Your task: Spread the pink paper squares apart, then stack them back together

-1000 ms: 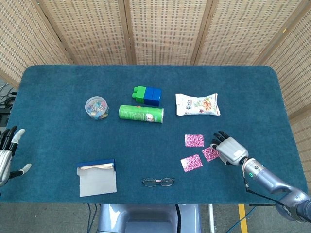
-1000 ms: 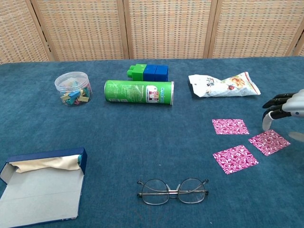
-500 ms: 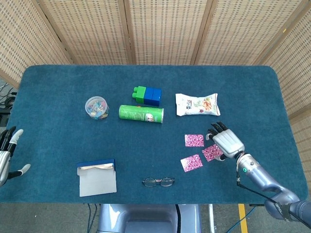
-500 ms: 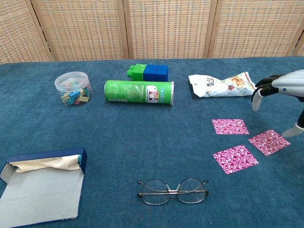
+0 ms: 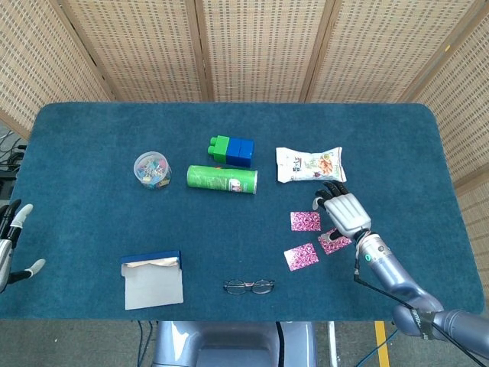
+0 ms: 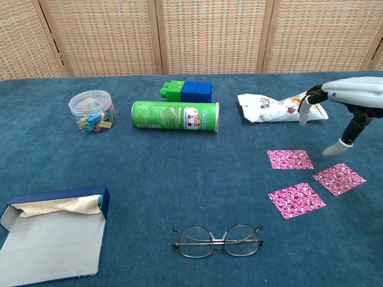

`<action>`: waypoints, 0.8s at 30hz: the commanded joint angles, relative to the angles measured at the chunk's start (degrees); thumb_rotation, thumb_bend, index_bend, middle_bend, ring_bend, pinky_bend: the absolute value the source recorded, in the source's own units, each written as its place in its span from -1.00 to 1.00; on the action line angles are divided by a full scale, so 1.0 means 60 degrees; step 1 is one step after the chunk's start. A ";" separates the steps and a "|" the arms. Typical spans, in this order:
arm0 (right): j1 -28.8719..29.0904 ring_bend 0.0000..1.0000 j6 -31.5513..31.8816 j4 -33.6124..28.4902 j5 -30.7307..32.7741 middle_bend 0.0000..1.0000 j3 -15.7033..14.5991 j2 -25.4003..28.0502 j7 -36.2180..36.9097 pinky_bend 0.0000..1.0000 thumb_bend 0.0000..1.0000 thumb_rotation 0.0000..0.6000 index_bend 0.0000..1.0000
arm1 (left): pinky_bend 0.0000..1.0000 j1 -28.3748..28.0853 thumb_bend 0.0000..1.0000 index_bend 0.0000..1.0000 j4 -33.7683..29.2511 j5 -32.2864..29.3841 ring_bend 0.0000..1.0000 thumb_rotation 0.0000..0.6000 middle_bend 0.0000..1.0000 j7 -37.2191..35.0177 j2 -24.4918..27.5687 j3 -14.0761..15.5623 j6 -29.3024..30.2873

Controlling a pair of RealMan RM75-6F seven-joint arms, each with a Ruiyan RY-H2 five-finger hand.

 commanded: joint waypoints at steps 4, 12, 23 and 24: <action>0.0221 -1.00 -0.0254 0.0267 0.0656 -0.58 0.0211 -0.0461 -0.0440 -1.00 -0.73 1.00 -0.29 | -1.00 0.0027 -0.73 -0.93 0.0015 0.0002 -1.00 1.00 -1.00 -0.0037 0.0029 0.0002 0.0023; 0.0464 -1.00 -0.0380 0.1284 0.0879 -0.57 0.0264 -0.1291 -0.0659 -1.00 -0.74 1.00 -0.29 | -1.00 0.0064 -0.73 -0.93 0.0050 -0.0043 -1.00 1.00 -1.00 -0.0068 0.0077 0.0008 0.0017; 0.0516 -1.00 -0.0437 0.2490 0.1016 -0.58 0.0231 -0.2098 -0.0682 -1.00 -0.74 1.00 -0.29 | -1.00 0.0052 -0.73 -0.93 0.0081 -0.0113 -1.00 1.00 -1.00 -0.0080 0.0097 -0.0006 -0.0068; 0.0511 -1.00 -0.0443 0.2566 0.1007 -0.58 0.0213 -0.2136 -0.0682 -1.00 -0.74 1.00 -0.29 | -1.00 0.0051 -0.73 -0.93 0.0083 -0.0114 -1.00 1.00 -1.00 -0.0079 0.0098 -0.0008 -0.0068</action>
